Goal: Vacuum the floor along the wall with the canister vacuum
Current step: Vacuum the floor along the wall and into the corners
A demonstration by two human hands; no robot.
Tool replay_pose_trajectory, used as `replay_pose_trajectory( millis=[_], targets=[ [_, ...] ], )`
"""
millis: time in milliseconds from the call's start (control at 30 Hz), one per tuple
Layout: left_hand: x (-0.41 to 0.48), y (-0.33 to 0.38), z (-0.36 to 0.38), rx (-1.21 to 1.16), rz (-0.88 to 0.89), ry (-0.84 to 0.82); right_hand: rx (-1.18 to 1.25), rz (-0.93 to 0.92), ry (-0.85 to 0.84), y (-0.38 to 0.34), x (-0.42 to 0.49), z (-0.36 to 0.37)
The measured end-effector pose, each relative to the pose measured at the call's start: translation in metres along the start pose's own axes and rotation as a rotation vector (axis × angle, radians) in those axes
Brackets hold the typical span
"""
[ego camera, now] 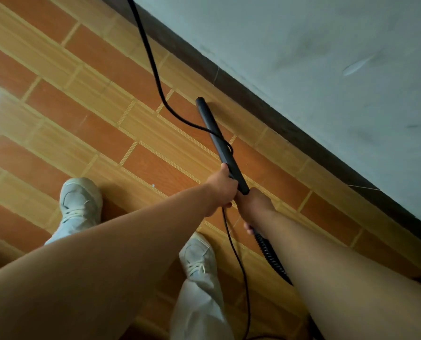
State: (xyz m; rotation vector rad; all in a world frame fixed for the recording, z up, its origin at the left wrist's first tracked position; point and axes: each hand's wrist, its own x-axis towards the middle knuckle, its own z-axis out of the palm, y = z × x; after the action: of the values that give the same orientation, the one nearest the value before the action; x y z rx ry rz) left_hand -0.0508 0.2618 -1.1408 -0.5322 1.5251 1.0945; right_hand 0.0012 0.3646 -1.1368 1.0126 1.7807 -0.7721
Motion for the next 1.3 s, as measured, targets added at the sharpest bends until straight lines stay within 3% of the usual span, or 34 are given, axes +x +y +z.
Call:
replay_pose_trajectory(
  millis=[300, 533, 733, 1300],
  targets=[
    [0.004, 0.026, -0.006, 0.113, 0.028, -0.085, 0.109, 0.048, 0.056, -0.016, 0.001, -0.006],
    [0.007, 0.019, -0.019, 0.101, 0.023, -0.034, -0.064, -0.008, 0.094, -0.023, 0.006, 0.002],
    [0.001, 0.007, -0.025, 0.054, -0.007, -0.055, 0.022, 0.031, 0.079, -0.025, 0.0, 0.006],
    [0.004, 0.018, -0.029, -0.014, 0.008, 0.002, -0.125, -0.044, 0.089, -0.038, 0.003, 0.007]
  ],
)
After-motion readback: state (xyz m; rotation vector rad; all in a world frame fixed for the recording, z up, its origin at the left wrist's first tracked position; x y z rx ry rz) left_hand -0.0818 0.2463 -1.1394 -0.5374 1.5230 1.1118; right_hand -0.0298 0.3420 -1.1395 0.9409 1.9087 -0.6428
